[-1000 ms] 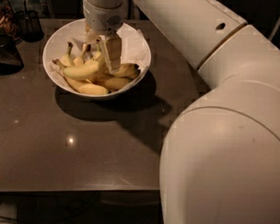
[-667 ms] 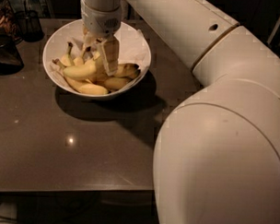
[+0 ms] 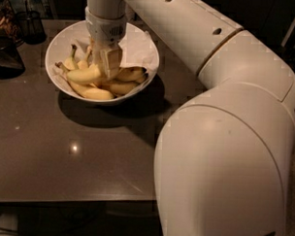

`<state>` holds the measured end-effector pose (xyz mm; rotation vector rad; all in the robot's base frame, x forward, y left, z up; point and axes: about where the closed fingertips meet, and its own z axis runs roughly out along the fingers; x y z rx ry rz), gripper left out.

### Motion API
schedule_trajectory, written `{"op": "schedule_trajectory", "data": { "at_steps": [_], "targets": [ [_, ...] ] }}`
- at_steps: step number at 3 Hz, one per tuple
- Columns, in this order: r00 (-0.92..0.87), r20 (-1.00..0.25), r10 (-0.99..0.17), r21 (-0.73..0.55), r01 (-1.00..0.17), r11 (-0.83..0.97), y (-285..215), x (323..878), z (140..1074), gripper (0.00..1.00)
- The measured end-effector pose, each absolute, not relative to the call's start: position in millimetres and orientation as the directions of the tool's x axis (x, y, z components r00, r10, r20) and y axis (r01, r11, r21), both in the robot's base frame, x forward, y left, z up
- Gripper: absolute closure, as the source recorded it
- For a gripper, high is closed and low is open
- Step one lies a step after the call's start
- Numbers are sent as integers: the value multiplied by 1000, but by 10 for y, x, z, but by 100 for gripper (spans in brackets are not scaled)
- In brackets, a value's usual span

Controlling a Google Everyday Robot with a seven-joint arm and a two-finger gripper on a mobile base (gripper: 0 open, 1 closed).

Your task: Pick banana from white bowl

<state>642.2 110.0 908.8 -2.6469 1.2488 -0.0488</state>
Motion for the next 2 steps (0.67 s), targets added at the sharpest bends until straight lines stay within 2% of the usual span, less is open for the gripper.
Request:
{"op": "schedule_trajectory", "data": {
  "at_steps": [1, 2],
  "targets": [
    [641, -58, -766, -199, -759, -620, 1059, 6416, 9049, 82],
    [641, -58, -766, -199, -759, -620, 1059, 6416, 9049, 100]
  ]
}}
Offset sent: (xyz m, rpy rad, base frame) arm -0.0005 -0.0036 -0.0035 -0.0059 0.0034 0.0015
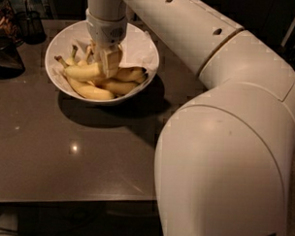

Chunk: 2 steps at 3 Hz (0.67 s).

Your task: Pick banana from white bowl

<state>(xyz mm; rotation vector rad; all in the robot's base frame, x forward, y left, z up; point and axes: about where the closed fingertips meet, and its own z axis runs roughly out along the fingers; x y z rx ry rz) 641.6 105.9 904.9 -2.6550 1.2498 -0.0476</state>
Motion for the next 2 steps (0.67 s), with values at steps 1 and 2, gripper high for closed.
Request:
{"op": "schedule_trajectory", "data": {
  "at_steps": [1, 2],
  "targets": [
    [632, -48, -774, -247, -758, -603, 1039, 6346, 9207, 100],
    [621, -51, -782, -291, -758, -583, 991, 6113, 9462, 100]
  ]
}}
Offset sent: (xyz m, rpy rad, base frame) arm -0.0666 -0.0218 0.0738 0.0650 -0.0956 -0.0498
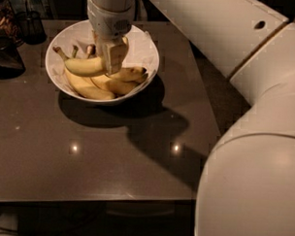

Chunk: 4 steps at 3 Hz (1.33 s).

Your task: Pick banana from white bowl

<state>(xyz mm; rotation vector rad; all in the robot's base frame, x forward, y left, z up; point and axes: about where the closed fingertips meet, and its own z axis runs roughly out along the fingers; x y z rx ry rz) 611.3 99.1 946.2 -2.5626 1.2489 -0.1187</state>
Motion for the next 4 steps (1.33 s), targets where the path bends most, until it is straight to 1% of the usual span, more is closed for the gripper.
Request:
{"op": "schedule_trajectory", "data": {
  "at_steps": [1, 4],
  "targets": [
    [618, -68, -783, -303, -761, -574, 904, 5871, 9605, 100],
    [528, -212, -822, -303, -835, -458, 737, 4857, 9679, 100]
  ]
}}
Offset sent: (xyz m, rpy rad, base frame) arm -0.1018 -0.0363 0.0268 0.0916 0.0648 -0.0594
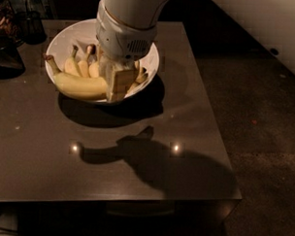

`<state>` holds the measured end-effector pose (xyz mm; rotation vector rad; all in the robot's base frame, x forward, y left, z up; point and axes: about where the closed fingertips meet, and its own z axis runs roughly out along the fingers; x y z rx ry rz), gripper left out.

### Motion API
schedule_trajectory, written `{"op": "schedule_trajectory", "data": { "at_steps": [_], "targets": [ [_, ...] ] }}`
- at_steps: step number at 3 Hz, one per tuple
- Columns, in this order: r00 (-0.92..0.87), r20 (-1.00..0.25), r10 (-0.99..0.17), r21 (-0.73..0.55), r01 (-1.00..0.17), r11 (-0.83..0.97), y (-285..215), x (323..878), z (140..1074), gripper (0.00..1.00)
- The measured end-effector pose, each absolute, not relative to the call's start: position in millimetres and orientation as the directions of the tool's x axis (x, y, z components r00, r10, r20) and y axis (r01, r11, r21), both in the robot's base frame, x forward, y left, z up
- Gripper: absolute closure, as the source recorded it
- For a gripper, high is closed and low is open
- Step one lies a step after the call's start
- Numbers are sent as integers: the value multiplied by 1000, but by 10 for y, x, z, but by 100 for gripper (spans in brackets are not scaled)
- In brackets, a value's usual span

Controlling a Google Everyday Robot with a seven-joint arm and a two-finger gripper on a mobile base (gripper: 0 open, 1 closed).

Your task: Pick banana from white bowl

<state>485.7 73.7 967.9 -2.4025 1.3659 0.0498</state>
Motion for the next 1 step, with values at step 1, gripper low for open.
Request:
{"op": "schedule_trajectory", "data": {
  "at_steps": [1],
  "targets": [
    [529, -212, -822, -304, -835, -459, 738, 4839, 9679, 100]
  ]
}}
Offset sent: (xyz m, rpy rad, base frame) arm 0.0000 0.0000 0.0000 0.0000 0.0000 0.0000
